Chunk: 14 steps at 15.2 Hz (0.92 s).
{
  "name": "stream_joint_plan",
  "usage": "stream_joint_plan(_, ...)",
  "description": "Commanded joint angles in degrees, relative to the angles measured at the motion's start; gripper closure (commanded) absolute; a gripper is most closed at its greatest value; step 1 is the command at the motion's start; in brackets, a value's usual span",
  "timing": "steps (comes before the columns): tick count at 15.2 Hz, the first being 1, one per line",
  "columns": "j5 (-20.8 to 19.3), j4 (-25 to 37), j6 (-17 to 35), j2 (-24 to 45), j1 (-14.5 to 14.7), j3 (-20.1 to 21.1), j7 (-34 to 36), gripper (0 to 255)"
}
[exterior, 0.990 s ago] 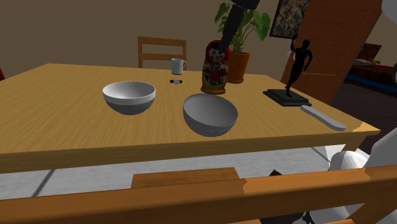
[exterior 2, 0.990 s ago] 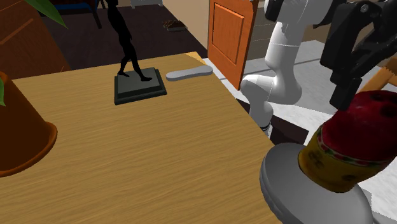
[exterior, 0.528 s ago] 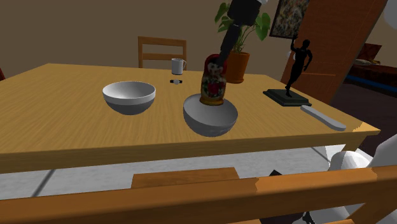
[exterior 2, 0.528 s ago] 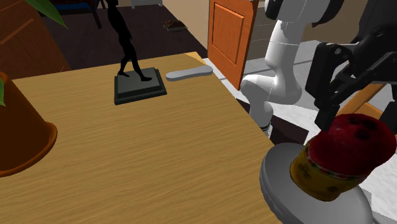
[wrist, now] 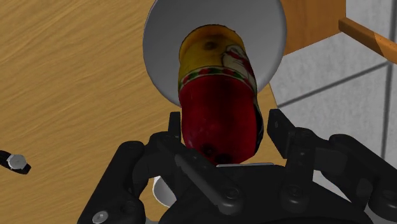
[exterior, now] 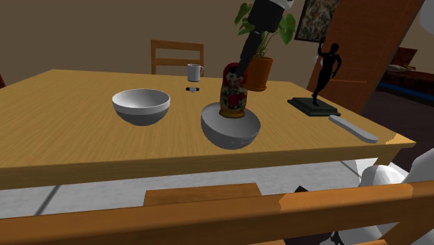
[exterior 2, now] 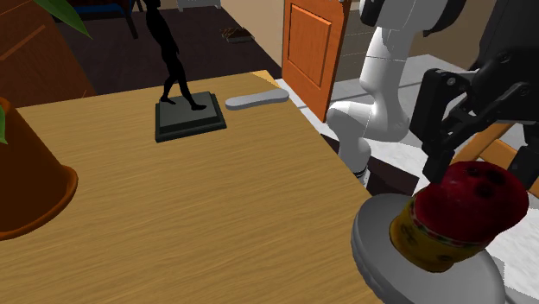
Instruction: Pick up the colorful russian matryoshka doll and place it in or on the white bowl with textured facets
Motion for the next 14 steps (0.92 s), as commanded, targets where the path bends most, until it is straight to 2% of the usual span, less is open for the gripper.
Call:
stream_joint_plan(1, 0.1, -0.1, -0.1, 0.1, 0.1, 0.1, 0.0, 255)
stream_joint_plan(2, 0.1, -0.1, -0.1, 0.1, 0.0, 0.1, 0.0, 0)
stream_joint_plan(7, 0.1, -0.1, -0.1, 0.1, 0.1, 0.1, 0.0, 0)
stream_joint_plan(11, 0.0, 10.9, -8.2, 3.0, -0.1, -0.3, 0.3, 0)
stream_joint_plan(14, 0.0, 10.9, -8.2, 3.0, -0.1, -0.3, 0.3, 0)
